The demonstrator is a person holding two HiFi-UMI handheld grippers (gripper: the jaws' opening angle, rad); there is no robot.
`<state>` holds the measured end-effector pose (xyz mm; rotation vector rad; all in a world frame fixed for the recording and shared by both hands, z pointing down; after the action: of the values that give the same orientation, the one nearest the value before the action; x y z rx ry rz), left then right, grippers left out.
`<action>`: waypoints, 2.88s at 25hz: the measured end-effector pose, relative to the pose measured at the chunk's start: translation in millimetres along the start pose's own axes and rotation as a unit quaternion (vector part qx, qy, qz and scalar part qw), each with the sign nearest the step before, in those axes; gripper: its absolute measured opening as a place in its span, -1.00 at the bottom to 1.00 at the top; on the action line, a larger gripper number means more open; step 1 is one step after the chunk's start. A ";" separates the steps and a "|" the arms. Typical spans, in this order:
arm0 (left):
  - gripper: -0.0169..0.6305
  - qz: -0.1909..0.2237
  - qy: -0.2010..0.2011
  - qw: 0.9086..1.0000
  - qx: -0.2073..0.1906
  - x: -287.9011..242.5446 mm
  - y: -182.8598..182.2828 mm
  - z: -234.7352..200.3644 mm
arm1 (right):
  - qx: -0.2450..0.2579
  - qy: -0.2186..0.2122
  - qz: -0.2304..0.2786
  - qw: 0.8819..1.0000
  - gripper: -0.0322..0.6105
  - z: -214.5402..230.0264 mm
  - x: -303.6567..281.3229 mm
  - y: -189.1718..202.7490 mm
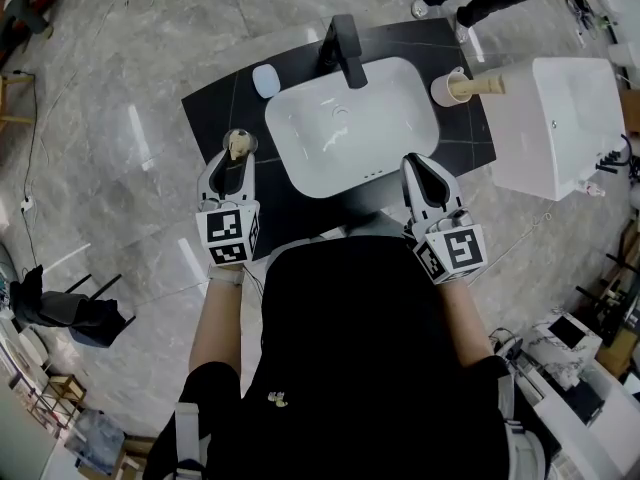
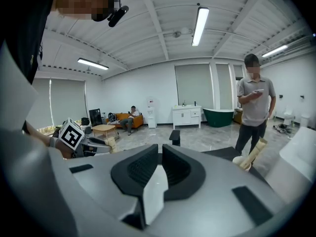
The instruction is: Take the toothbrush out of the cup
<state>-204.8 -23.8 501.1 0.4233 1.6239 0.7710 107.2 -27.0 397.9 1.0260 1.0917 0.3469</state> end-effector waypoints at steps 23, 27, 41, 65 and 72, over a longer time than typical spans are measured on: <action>-0.85 -0.014 -0.035 0.999 0.006 -2.4 -9.4 -12.9 | -0.016 0.015 0.009 1.000 -0.76 13.9 14.7 8.9; -0.85 -0.009 -0.041 0.999 0.003 5.3 -16.6 -11.5 | -0.015 0.009 0.017 1.000 -0.76 16.3 15.9 6.4; -0.85 0.019 -0.065 0.998 -0.004 48.5 -53.9 -0.2 | -0.014 -0.038 0.057 0.998 -0.76 21.2 3.0 -12.2; -0.85 0.067 -0.043 0.995 0.061 120.0 -62.3 34.2 | 0.002 -0.128 0.071 0.989 -0.76 -7.7 -27.7 -33.9; -0.85 0.051 -0.020 0.997 0.061 104.4 -52.5 50.4 | -0.002 -0.124 0.062 0.990 -0.76 -4.5 -26.5 -23.2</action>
<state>-169.9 20.0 386.9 0.6087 1.6265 0.7361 85.7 -54.8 393.4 1.1048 0.8067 0.3107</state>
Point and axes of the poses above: the fingertips, and each gripper's own axes: x backward along the fingers, z to its right, y out of its underside, the point moved 4 cm from there along x, backward along the fingers, and after that the axes turned 15 degrees about -z, right-handed, at the moved point
